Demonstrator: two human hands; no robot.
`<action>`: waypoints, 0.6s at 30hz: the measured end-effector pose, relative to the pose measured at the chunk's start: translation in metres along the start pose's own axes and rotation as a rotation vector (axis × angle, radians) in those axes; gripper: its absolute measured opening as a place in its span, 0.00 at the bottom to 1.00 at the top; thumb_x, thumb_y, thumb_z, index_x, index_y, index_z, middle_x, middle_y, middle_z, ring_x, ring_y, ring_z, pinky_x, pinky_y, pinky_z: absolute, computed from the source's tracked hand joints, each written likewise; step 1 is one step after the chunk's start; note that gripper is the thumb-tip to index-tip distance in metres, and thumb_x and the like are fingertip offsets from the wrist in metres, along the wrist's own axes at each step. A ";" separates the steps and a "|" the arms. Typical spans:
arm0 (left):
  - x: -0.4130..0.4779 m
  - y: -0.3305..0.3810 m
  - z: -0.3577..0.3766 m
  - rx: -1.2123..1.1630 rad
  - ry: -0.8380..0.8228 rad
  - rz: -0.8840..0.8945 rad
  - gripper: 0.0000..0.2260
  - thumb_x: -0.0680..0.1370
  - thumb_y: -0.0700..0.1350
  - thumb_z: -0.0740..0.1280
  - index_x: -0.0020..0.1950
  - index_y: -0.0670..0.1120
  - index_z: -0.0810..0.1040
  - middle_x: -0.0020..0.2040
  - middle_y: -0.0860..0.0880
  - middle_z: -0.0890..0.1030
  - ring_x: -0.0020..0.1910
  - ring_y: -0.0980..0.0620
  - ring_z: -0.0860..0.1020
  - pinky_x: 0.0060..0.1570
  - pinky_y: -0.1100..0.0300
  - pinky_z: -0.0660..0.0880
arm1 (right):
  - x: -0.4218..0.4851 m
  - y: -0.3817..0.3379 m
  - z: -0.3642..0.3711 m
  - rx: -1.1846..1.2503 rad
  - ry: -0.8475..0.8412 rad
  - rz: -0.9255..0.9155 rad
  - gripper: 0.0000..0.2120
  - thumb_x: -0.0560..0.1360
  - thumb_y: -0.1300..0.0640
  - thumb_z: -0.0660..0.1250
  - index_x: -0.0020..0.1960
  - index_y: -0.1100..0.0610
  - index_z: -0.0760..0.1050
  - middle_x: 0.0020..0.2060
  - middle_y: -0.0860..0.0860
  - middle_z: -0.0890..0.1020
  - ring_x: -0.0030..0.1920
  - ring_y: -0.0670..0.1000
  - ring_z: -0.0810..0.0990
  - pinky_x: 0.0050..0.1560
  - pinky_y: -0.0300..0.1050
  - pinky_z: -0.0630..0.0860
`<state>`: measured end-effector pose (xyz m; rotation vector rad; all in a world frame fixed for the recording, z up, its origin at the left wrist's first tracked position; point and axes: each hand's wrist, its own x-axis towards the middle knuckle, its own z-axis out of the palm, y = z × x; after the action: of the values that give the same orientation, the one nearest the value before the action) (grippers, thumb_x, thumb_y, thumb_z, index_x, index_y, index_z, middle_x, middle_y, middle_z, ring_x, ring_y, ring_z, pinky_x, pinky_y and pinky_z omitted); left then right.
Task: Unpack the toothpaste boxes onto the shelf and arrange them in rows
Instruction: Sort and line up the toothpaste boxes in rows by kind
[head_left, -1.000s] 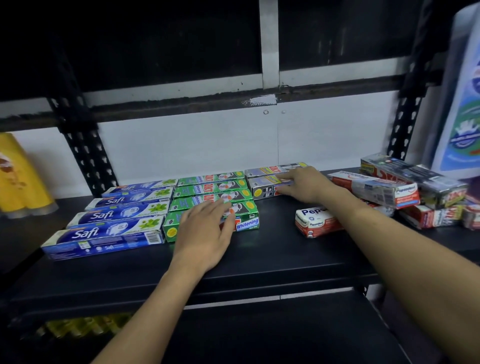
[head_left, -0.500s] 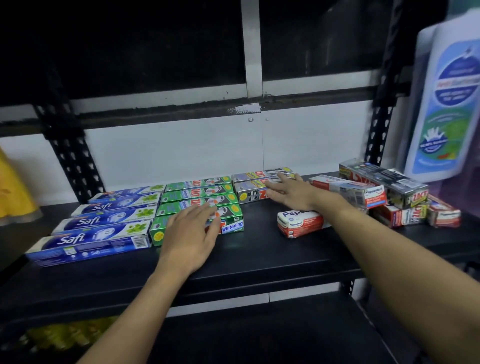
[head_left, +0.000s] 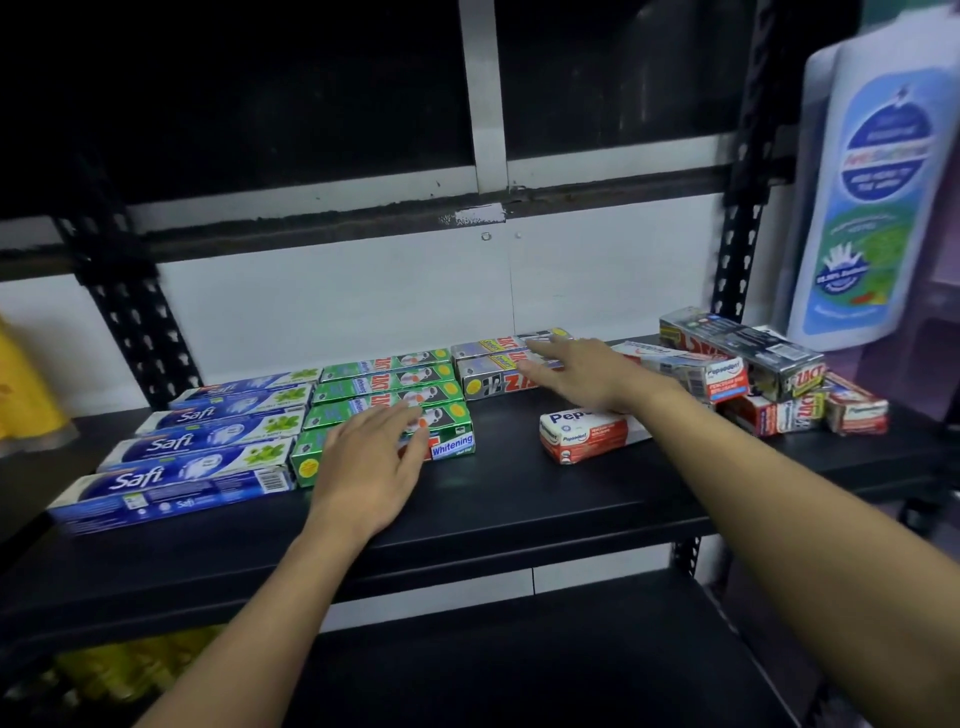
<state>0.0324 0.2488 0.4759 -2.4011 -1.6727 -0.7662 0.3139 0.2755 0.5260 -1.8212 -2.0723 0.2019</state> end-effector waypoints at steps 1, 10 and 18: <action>0.000 -0.001 0.001 0.000 0.000 0.005 0.20 0.83 0.58 0.54 0.71 0.55 0.73 0.73 0.56 0.71 0.74 0.51 0.66 0.72 0.50 0.58 | -0.010 -0.004 -0.008 -0.020 0.038 -0.026 0.33 0.77 0.31 0.54 0.77 0.45 0.60 0.77 0.53 0.62 0.76 0.58 0.60 0.75 0.53 0.57; -0.004 0.014 -0.007 0.055 0.119 0.233 0.21 0.80 0.56 0.54 0.68 0.53 0.76 0.68 0.55 0.77 0.71 0.50 0.69 0.71 0.50 0.58 | -0.119 0.023 -0.056 -0.173 0.485 0.006 0.21 0.72 0.62 0.65 0.63 0.50 0.78 0.60 0.51 0.82 0.60 0.56 0.78 0.59 0.52 0.76; 0.011 0.117 0.002 -0.221 -0.074 0.298 0.21 0.80 0.60 0.60 0.72 0.56 0.71 0.69 0.56 0.75 0.68 0.52 0.71 0.67 0.52 0.68 | -0.142 0.050 0.003 -0.095 0.789 0.037 0.19 0.72 0.70 0.64 0.62 0.64 0.78 0.63 0.60 0.78 0.66 0.62 0.73 0.70 0.51 0.67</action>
<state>0.1415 0.2142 0.5017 -2.7736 -1.2650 -0.8587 0.3725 0.1447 0.4803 -1.6157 -1.4977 -0.5332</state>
